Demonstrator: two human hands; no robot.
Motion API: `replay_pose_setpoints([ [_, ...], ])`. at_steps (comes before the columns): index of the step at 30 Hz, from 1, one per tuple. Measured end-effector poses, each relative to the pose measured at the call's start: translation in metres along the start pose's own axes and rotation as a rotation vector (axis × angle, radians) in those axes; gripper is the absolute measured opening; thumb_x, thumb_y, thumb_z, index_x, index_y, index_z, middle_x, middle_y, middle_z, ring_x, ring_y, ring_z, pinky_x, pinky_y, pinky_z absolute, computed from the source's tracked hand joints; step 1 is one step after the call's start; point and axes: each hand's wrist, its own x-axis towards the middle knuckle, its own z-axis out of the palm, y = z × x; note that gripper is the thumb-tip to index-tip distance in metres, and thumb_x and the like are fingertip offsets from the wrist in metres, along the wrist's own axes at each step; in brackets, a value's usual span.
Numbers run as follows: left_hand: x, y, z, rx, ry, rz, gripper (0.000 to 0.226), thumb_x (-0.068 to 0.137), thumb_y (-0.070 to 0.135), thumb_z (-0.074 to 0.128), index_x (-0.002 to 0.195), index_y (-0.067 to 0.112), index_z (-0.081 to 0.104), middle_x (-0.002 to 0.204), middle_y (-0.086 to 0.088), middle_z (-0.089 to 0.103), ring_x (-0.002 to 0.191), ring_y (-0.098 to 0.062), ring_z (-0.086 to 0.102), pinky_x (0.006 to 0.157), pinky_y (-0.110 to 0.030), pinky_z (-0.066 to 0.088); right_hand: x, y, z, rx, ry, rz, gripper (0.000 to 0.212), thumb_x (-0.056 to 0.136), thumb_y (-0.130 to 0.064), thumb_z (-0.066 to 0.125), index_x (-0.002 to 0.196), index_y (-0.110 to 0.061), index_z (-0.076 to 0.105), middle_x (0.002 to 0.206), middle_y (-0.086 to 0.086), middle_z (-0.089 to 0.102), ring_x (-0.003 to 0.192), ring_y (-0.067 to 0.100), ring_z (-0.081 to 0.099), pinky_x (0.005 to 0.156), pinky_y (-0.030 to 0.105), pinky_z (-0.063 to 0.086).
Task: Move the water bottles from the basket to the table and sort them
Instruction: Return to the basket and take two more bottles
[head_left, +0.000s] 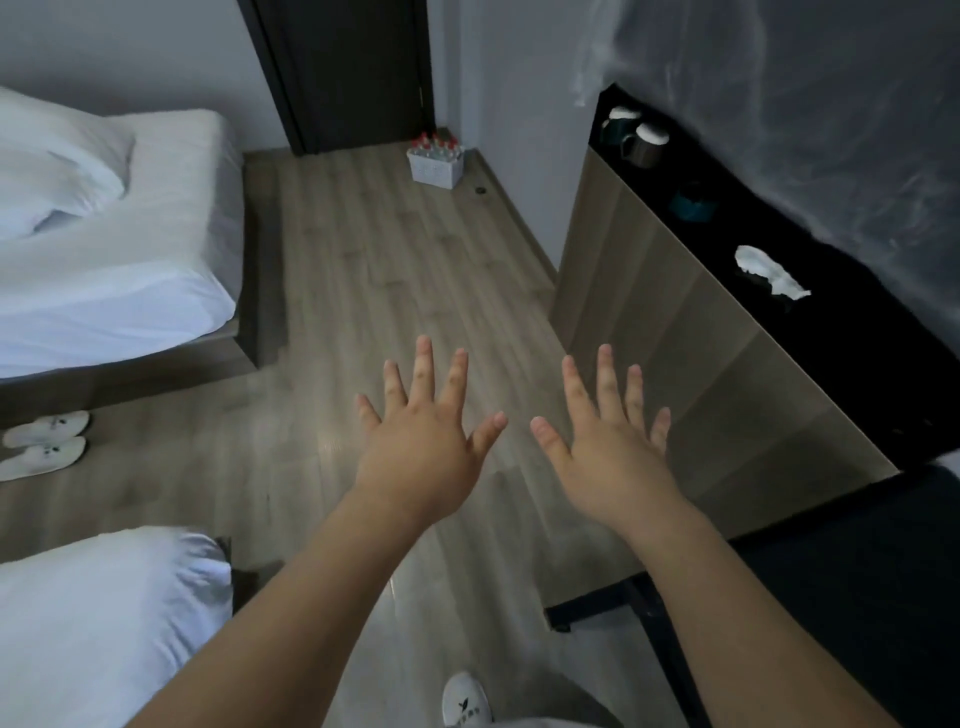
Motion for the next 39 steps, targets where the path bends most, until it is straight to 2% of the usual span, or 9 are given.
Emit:
replay_pose_setpoints([
  [12,0.173,-0.059,-0.027,0.024,0.001,-0.061,0.082,0.095,0.077,0.011,0.160,0.036,-0.018,0.166,-0.002,-0.030,0.156,-0.037,-0.013,0.124,-0.064,0.005,0.198,-0.055,-0.012,0.028,-0.036,-0.078,0.076,0.102,-0.069,0.018,0.161,-0.039,-0.018,0.161,-0.007,-0.043,0.152,0.027,-0.034,0.122,0.065,-0.011],
  [25,0.371,-0.119,-0.099,-0.016,0.048,-0.167,0.082,0.094,0.078,0.012,0.160,0.038,-0.017,0.166,0.001,-0.030,0.156,-0.034,-0.013,0.123,-0.063,0.005,0.415,-0.115,-0.086,-0.035,-0.064,-0.167,0.076,0.102,-0.070,0.015,0.158,-0.039,-0.025,0.157,-0.006,-0.049,0.148,0.027,-0.040,0.121,0.065,-0.014],
  [34,0.517,-0.201,-0.118,-0.045,0.054,-0.156,0.082,0.094,0.079,0.012,0.159,0.039,-0.019,0.165,0.001,-0.031,0.156,-0.034,-0.012,0.123,-0.063,0.005,0.564,-0.183,-0.088,-0.067,-0.056,-0.159,0.077,0.101,-0.070,0.016,0.158,-0.039,-0.026,0.157,-0.005,-0.048,0.148,0.028,-0.040,0.118,0.064,-0.015],
  [39,0.602,-0.253,-0.156,-0.026,0.020,-0.111,0.082,0.093,0.079,0.011,0.158,0.038,-0.020,0.165,0.000,-0.032,0.156,-0.035,-0.013,0.123,-0.063,0.004,0.643,-0.237,-0.102,-0.068,-0.048,-0.121,0.076,0.101,-0.070,0.016,0.159,-0.038,-0.023,0.160,-0.005,-0.045,0.150,0.028,-0.037,0.121,0.066,-0.012],
])
